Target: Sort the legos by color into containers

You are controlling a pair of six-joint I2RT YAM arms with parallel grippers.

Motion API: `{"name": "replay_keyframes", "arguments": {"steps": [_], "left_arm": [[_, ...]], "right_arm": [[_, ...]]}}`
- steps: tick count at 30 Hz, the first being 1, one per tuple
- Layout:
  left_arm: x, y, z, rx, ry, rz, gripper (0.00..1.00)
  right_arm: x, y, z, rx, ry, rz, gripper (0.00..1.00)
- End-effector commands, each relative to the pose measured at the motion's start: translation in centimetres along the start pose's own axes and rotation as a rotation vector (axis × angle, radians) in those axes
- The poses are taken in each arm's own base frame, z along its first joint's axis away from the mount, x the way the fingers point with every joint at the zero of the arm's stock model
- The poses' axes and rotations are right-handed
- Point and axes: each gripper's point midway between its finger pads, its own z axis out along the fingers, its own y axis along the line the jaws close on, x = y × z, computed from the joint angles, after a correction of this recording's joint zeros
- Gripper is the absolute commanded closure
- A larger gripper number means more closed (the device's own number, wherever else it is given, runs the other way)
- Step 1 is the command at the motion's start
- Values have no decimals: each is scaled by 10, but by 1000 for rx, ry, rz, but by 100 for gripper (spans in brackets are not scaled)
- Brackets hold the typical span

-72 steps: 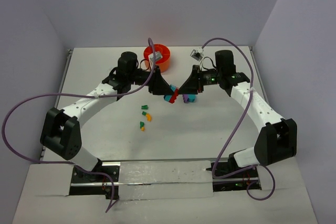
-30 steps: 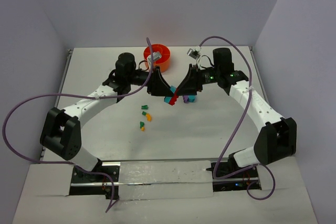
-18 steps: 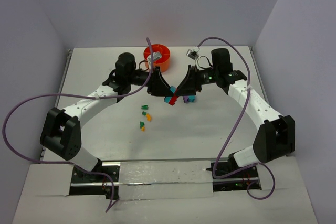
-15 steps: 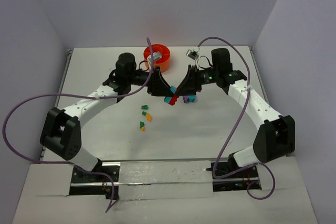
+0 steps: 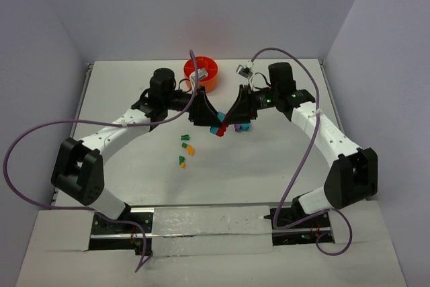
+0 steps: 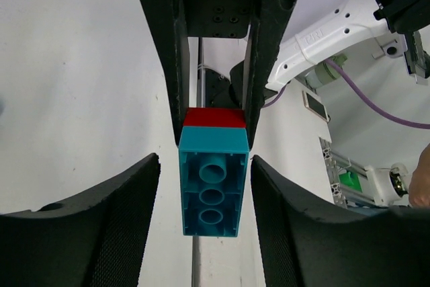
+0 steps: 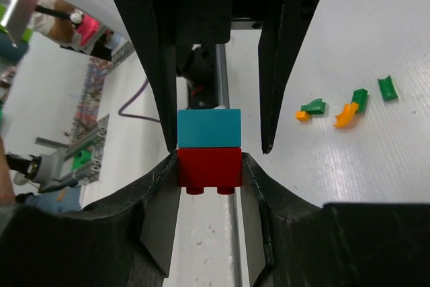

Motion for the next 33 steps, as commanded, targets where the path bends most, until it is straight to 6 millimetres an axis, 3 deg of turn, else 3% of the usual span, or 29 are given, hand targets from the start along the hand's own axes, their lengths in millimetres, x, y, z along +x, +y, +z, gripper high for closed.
{"name": "replay_keyframes", "arguments": {"steps": [1,3,5,7,18,33], "left_arm": [[-16,-12,-5,-9,-4,82,35],[-18,-11,-7,-17,3,85,33],[-19,-11,-8,-20,15,104,23],[-18,-12,-9,-18,30,110,22],[-16,-6,-10,-39,54,148,32],[-4,-12,-5,-18,93,189,28]], "right_arm": [[-7,11,-1,18,23,-125,100],[-2,11,-2,29,44,-119,100],[0,11,-2,31,59,-141,100],[4,11,0,41,75,-142,100],[10,11,4,57,110,-162,100],[8,15,8,28,118,-139,100]]}}
